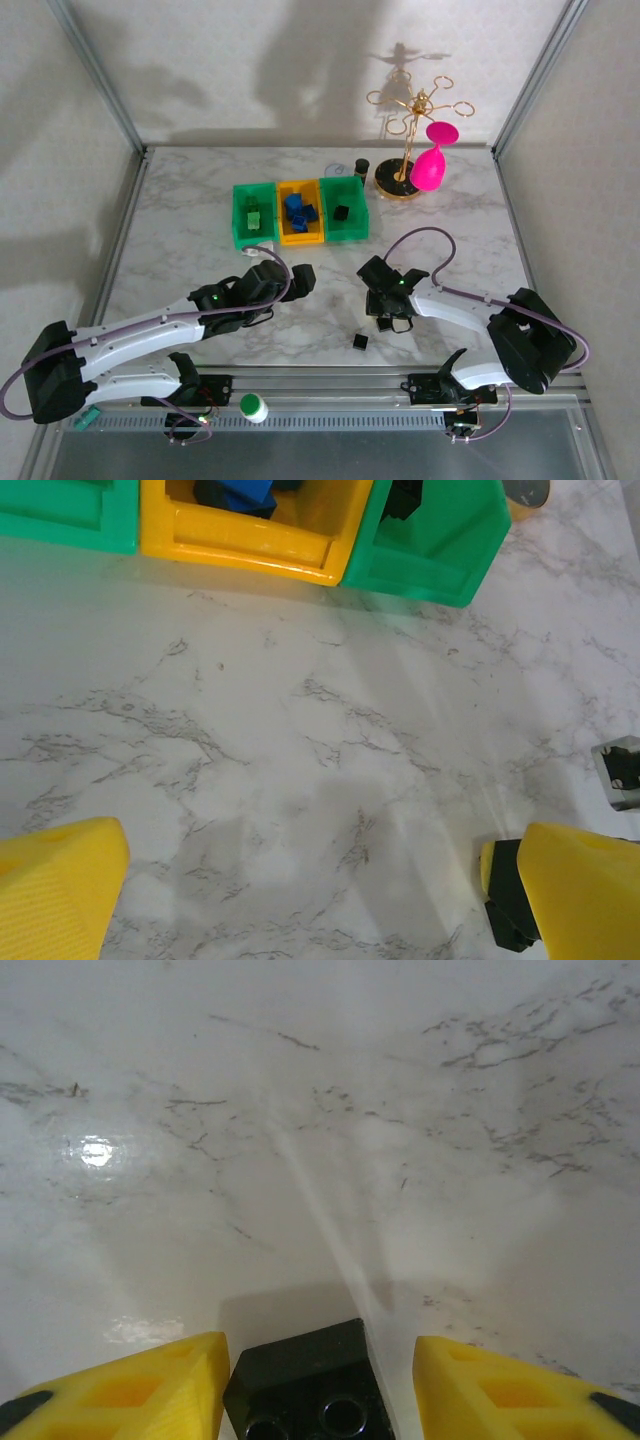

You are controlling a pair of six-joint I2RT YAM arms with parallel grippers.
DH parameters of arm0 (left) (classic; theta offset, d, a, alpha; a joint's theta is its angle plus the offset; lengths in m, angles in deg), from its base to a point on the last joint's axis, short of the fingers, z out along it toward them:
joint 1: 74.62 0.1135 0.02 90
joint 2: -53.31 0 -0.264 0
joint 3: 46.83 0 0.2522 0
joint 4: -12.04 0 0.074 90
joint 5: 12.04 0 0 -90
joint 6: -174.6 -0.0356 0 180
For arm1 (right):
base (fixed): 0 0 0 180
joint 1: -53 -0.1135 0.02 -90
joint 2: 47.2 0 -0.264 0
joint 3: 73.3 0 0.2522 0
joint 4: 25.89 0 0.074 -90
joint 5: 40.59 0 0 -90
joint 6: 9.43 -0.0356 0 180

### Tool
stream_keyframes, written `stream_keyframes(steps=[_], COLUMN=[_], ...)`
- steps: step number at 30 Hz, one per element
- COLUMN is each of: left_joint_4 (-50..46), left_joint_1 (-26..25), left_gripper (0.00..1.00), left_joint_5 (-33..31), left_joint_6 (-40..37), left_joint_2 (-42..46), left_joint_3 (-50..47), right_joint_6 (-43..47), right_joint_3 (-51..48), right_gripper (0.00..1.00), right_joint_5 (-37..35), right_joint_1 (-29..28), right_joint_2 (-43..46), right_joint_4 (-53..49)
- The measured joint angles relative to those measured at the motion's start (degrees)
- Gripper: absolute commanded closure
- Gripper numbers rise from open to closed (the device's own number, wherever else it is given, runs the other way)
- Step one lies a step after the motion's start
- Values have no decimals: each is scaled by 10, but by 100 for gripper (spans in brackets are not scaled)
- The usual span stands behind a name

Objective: Sort the legos into containers by color
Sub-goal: Pick up the lego from the bottom-center of the table.

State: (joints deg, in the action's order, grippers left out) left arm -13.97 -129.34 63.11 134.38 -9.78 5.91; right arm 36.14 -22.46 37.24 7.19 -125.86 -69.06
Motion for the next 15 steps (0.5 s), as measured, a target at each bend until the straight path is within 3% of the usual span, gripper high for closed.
stream_keyframes(steps=[15], left_joint_4=[0], left_joint_1=[0], left_gripper=[0], left_joint_5=[0], left_joint_6=[0], left_joint_2=[-12], left_joint_3=[0], right_joint_6=[-1], right_joint_3=[0], right_gripper=[64], right_joint_5=[-12], right_joint_1=[-4], right_joint_2=[-5], right_joint_4=[0])
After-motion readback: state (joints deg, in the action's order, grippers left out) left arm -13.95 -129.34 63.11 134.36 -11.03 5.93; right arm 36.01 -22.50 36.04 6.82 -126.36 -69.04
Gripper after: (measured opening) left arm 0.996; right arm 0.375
